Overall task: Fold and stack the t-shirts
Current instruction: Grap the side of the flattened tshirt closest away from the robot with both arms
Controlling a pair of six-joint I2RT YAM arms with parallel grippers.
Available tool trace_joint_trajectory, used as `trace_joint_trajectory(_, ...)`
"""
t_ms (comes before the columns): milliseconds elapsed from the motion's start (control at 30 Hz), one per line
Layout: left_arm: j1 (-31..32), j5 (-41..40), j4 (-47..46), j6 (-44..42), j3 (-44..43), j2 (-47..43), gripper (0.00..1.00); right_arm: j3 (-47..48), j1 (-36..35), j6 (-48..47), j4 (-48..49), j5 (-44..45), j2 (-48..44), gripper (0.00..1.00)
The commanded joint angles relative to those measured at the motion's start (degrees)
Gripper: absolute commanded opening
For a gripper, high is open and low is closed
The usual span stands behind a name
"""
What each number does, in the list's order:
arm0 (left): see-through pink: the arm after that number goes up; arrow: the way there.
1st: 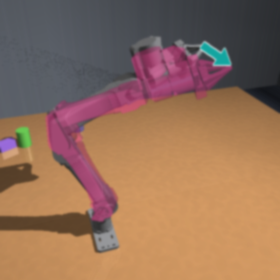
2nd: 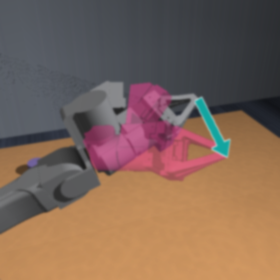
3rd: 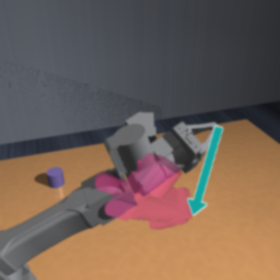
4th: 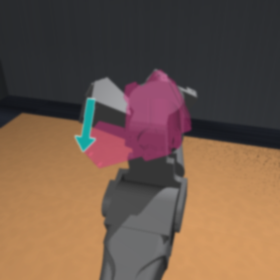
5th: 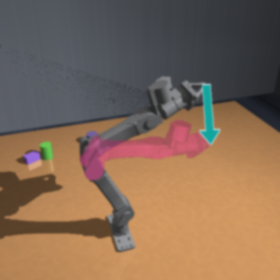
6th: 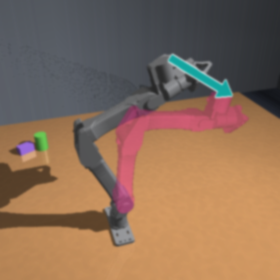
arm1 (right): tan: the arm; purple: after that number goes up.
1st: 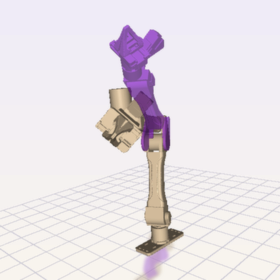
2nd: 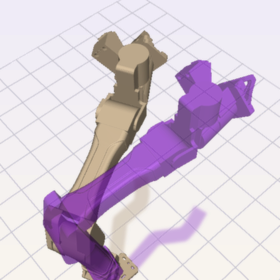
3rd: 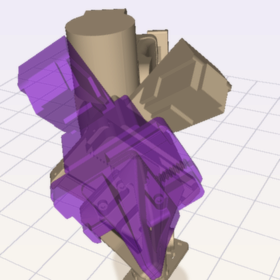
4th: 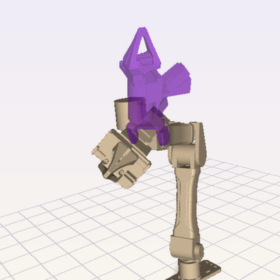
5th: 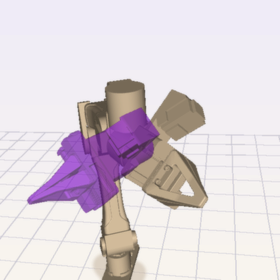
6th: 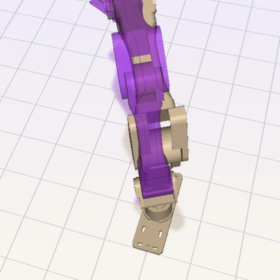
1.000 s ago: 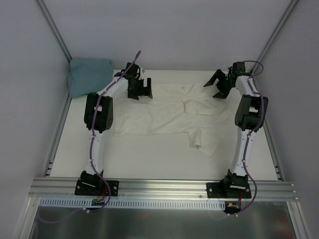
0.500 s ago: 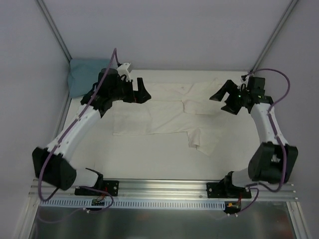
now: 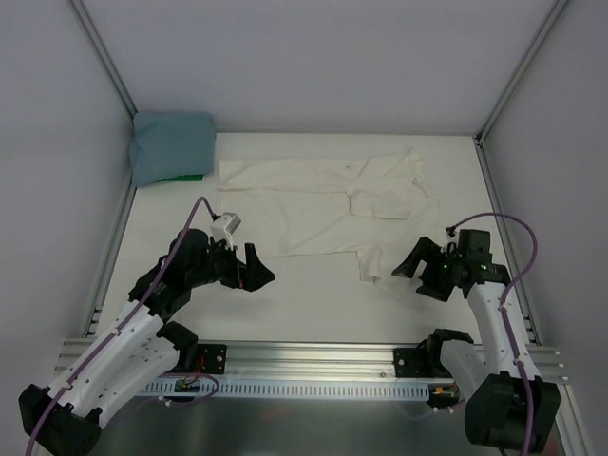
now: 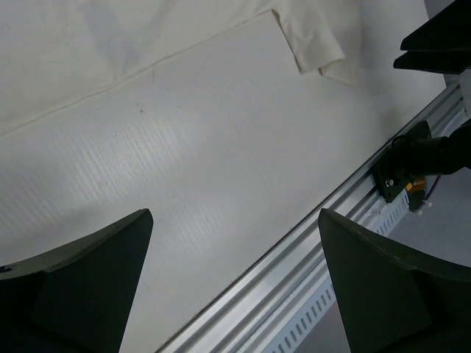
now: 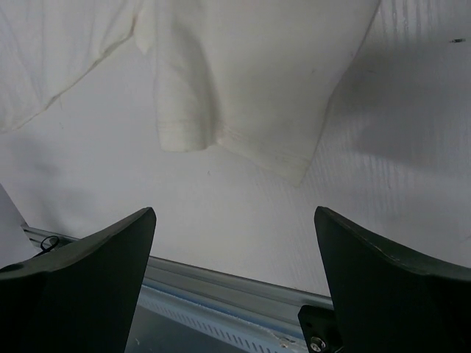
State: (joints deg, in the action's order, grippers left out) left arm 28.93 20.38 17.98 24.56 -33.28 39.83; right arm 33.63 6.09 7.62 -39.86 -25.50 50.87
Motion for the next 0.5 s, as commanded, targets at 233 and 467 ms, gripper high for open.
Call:
trace_joint_trajectory(233,0.52,-1.13,2.23,2.60,0.41,-6.79,0.99,-7.60,-0.46,4.95,5.48,0.45,-0.69,0.91)
trace_joint_trajectory(467,0.60,-1.22,1.71,2.51,-0.12,-6.26,0.99,-9.90,-1.08,6.44,8.48,1.41,0.54,0.89)
